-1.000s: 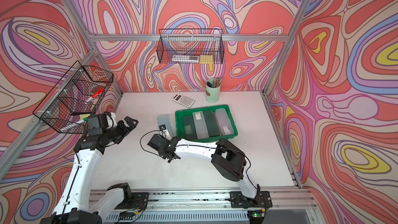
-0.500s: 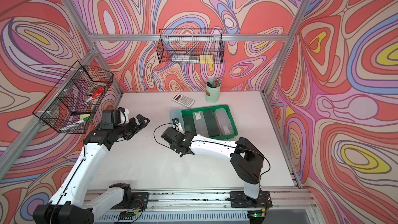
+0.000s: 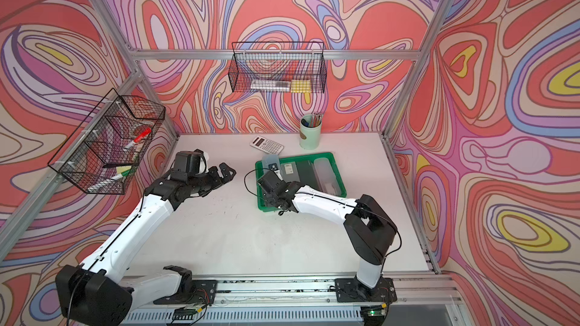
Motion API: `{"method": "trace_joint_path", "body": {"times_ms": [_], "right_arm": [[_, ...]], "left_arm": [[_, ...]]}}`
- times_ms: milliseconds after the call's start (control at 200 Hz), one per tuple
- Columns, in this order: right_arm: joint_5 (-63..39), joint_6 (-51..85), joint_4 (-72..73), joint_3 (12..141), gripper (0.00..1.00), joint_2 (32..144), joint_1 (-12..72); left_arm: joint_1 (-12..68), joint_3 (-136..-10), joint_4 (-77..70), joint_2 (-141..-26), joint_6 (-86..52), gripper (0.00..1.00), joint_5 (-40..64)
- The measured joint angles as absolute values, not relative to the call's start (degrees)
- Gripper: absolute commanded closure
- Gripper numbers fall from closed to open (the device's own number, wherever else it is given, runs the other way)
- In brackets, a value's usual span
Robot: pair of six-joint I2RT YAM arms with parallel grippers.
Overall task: Put the pencil case into the storage box
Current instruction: Place the pencil case at the storage box.
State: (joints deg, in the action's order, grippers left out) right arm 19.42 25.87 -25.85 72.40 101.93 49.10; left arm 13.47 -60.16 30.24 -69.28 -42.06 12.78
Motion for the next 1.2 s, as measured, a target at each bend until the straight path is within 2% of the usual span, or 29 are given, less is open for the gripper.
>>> {"method": "trace_joint_path", "body": {"times_ms": [280,776,836,916,1072,1202], "right_arm": [[18.50,25.17,-24.62,72.40,0.41,106.32,48.45],[18.57,29.04,-21.71,69.76,0.43,106.21,48.51],[18.59,29.41,-21.41,69.60,0.37,106.19,48.56],[18.70,29.71,-21.39,69.60,0.19,106.19,48.62],[20.03,29.85,-22.26,70.08,0.10,106.19,48.84],[21.04,29.93,-23.73,70.46,0.08,106.19,48.84]], "left_arm": [[13.96,-60.16,28.62,-71.02,-42.06,0.01,11.75],[14.70,-60.16,27.11,-72.73,-42.30,0.01,11.33],[14.70,-60.16,27.03,-72.71,-42.30,0.01,11.20],[14.70,-60.16,27.03,-72.66,-42.30,0.01,11.11],[14.70,-60.16,27.03,-72.49,-42.28,0.01,10.79],[14.70,-60.16,27.03,-72.49,-42.28,0.01,10.68]]}}
